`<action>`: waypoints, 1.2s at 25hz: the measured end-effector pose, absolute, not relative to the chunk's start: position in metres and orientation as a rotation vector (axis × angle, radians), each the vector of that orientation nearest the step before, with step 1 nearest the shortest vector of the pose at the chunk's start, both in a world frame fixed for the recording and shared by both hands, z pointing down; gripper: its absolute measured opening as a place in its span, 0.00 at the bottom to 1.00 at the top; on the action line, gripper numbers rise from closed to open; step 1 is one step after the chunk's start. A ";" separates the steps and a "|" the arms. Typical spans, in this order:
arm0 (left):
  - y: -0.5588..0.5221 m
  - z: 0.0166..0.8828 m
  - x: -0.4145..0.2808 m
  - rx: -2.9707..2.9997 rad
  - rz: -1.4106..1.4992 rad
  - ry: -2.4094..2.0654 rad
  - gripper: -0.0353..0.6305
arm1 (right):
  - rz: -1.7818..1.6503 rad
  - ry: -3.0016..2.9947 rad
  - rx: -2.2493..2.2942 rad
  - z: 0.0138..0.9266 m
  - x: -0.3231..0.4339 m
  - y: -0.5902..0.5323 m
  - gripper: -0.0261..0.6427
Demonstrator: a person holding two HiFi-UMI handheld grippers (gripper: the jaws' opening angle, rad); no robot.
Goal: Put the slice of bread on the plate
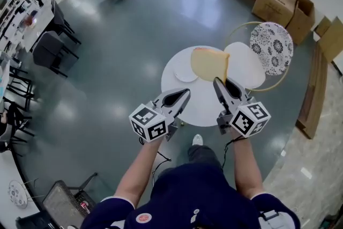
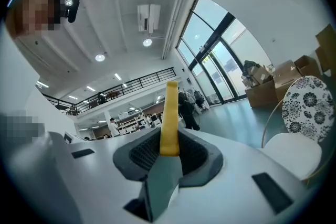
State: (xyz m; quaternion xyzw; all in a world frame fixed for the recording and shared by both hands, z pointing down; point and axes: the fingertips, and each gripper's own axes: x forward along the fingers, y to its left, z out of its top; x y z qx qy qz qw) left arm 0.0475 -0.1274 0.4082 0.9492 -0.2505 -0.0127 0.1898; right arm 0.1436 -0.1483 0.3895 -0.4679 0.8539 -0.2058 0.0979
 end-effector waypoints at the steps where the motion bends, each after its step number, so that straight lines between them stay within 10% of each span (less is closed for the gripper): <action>1: -0.137 0.408 0.053 2.659 -0.035 -0.718 0.06 | -0.615 2.536 -1.367 0.388 0.149 -0.157 0.17; 30: -0.240 0.400 0.070 2.664 -0.013 -0.708 0.06 | -0.694 2.466 -1.321 0.391 0.165 -0.253 0.17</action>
